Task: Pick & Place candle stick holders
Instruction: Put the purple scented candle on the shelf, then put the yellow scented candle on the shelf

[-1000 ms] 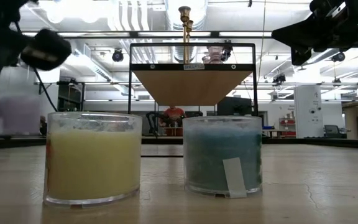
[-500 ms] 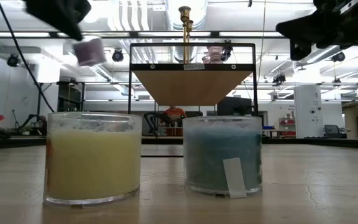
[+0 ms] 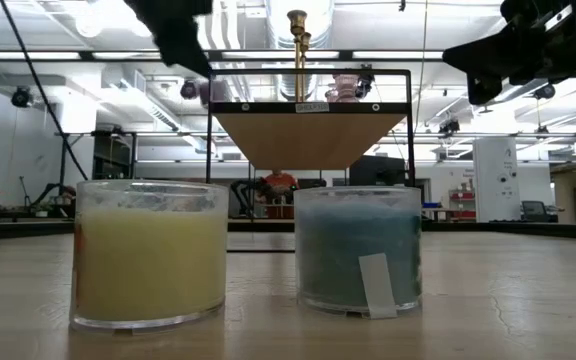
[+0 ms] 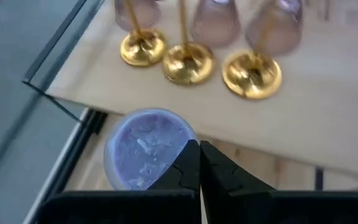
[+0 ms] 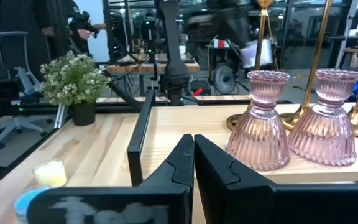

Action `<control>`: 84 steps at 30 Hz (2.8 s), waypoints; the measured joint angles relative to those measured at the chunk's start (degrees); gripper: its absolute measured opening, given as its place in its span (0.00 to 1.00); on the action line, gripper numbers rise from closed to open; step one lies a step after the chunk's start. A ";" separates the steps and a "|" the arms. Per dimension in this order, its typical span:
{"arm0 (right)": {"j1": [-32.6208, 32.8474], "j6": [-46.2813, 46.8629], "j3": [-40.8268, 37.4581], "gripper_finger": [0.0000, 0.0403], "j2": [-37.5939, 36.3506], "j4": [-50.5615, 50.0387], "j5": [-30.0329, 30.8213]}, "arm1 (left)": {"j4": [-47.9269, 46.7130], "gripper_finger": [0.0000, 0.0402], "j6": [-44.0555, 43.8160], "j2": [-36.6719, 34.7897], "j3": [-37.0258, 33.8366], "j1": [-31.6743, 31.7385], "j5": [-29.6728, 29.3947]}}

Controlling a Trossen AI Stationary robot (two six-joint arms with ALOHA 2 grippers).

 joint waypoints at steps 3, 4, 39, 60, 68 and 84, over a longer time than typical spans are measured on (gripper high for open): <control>0.00 -0.18 0.00 0.02 0.00 0.02 0.00 | 0.01 0.00 1.95 4.96 4.70 6.27 5.46; 0.00 -0.16 0.00 0.02 0.00 0.02 -0.01 | 0.03 0.00 3.20 6.67 6.46 7.86 5.78; 0.04 0.76 0.00 0.02 0.00 -0.13 -0.11 | 2.44 0.01 7.91 30.34 22.23 16.40 11.83; 0.04 1.38 0.00 0.02 0.00 -0.15 -0.04 | 3.41 0.02 8.63 32.08 22.12 16.40 11.81; 0.04 1.35 0.00 0.02 0.00 -0.18 -0.04 | 3.54 0.03 8.63 31.76 22.12 16.40 11.61; 0.04 1.62 -0.68 0.02 -0.02 -0.11 -0.07 | 1.61 0.28 8.95 28.61 22.12 16.22 11.57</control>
